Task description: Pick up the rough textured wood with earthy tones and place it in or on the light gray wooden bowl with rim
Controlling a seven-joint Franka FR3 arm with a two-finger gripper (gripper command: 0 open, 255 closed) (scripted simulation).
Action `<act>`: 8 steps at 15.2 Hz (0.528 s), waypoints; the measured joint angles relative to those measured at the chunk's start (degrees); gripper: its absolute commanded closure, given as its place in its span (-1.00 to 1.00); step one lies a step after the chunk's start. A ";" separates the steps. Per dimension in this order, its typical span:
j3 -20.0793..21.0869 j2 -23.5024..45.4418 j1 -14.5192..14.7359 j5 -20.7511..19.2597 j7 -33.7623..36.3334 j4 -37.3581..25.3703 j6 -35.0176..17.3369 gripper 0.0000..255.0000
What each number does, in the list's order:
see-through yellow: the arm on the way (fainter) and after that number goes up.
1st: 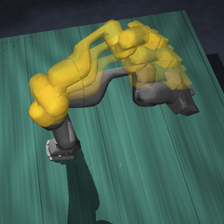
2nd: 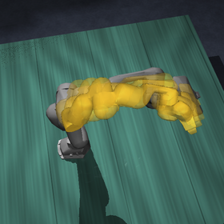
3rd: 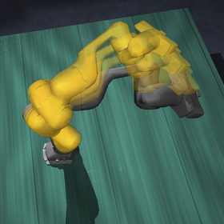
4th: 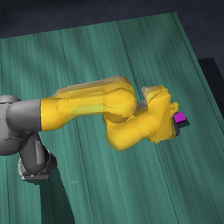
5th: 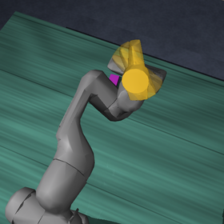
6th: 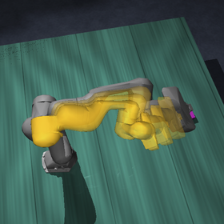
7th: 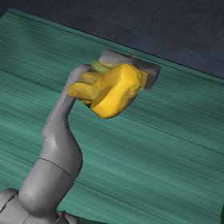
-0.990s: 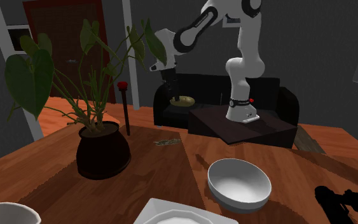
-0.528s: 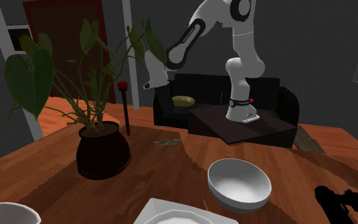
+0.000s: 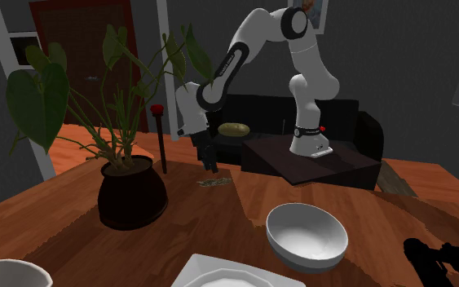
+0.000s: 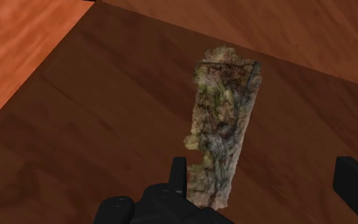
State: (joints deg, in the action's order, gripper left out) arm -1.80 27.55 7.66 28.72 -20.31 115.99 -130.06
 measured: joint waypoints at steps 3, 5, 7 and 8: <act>0.52 1.48 0.18 0.81 -0.49 0.14 -1.62 -1.00; 0.90 2.72 0.36 1.35 -0.79 0.11 -2.87 -1.00; 1.07 3.22 0.39 1.64 -1.07 0.30 -3.54 -1.00; 1.11 3.25 0.41 1.69 -1.09 0.36 -3.65 -1.00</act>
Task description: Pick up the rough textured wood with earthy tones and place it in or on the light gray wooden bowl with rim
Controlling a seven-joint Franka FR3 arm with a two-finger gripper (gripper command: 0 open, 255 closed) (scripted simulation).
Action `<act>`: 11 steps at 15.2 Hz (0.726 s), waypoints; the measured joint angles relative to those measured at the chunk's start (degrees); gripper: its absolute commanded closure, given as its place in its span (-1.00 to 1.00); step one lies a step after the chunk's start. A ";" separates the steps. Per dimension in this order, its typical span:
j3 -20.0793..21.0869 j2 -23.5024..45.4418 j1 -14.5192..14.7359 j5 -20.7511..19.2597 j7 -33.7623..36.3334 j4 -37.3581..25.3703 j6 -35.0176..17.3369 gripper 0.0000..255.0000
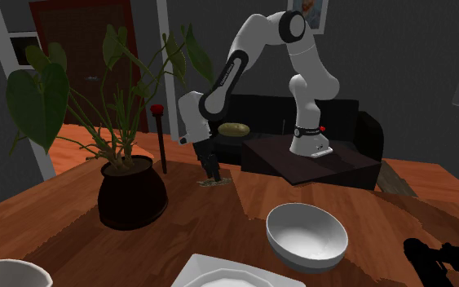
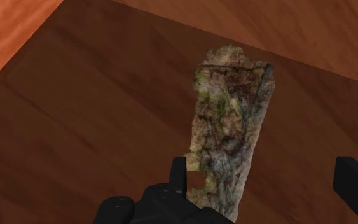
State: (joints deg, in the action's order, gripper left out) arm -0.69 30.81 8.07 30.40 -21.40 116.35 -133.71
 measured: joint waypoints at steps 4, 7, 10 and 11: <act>0.04 0.06 0.02 0.05 -0.02 0.04 -0.13 -1.00; -0.19 -0.09 -0.14 0.00 -0.02 -0.03 -0.20 1.00; 0.01 0.23 -0.02 0.03 -0.02 -0.32 -0.06 1.00; -0.01 0.24 -0.03 0.02 -0.01 -0.36 -0.03 1.00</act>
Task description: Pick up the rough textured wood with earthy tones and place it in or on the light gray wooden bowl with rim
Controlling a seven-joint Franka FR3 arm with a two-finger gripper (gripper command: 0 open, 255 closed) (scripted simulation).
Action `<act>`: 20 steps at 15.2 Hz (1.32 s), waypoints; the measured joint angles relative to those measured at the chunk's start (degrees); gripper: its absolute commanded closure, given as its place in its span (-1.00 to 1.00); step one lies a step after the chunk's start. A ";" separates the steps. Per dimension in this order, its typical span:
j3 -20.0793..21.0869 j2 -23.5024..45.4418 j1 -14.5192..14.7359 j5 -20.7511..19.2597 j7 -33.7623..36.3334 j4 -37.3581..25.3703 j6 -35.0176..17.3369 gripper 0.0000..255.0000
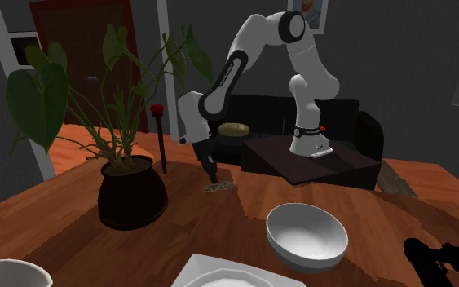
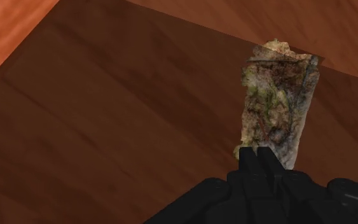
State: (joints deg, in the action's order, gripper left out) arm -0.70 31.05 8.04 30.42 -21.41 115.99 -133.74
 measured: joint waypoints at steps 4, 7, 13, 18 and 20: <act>0.00 0.00 0.01 -0.01 0.03 0.00 0.03 -1.00; -1.63 -2.94 4.24 -3.90 4.56 3.41 -2.56 -1.00; -6.95 -8.24 17.12 -18.49 21.12 11.24 -8.60 -1.00; -6.45 -5.45 17.39 -18.02 21.23 11.39 -11.60 -1.00; -6.36 -5.09 17.32 -17.89 21.10 11.53 -12.09 -1.00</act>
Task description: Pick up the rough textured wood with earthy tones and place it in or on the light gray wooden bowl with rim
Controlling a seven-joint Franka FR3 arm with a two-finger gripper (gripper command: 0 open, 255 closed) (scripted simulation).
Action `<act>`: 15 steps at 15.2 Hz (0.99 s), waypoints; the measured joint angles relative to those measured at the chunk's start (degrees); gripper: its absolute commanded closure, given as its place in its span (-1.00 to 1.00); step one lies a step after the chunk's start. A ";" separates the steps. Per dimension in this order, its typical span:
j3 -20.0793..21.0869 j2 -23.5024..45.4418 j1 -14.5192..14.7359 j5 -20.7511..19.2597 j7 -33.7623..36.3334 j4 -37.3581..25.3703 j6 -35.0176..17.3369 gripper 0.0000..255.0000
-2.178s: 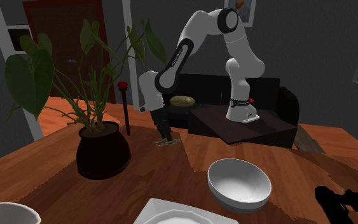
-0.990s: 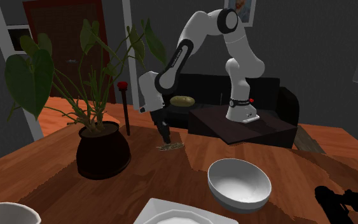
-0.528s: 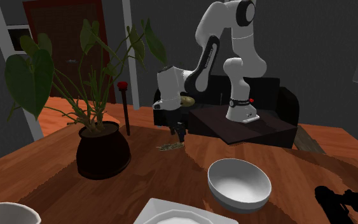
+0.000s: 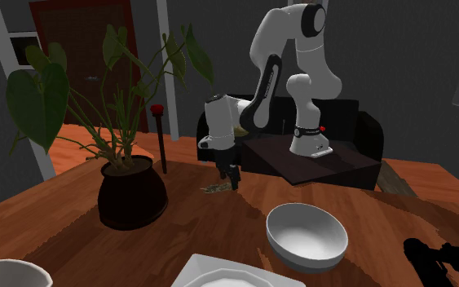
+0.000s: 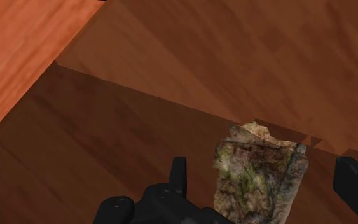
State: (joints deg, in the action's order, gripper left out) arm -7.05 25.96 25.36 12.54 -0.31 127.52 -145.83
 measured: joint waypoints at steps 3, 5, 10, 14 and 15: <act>0.01 0.07 -0.07 0.04 -0.10 0.07 -0.15 -1.00; 0.01 0.08 -0.07 0.05 -0.11 0.08 -0.17 1.00; 0.01 0.08 -0.08 0.05 -0.12 0.08 -0.17 1.00; 0.01 0.08 -0.08 0.05 -0.12 0.08 -0.17 1.00; 0.01 0.08 -0.08 0.05 -0.12 0.08 -0.17 1.00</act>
State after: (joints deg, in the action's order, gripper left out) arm -7.05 26.04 25.29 12.58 -0.43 127.59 -146.01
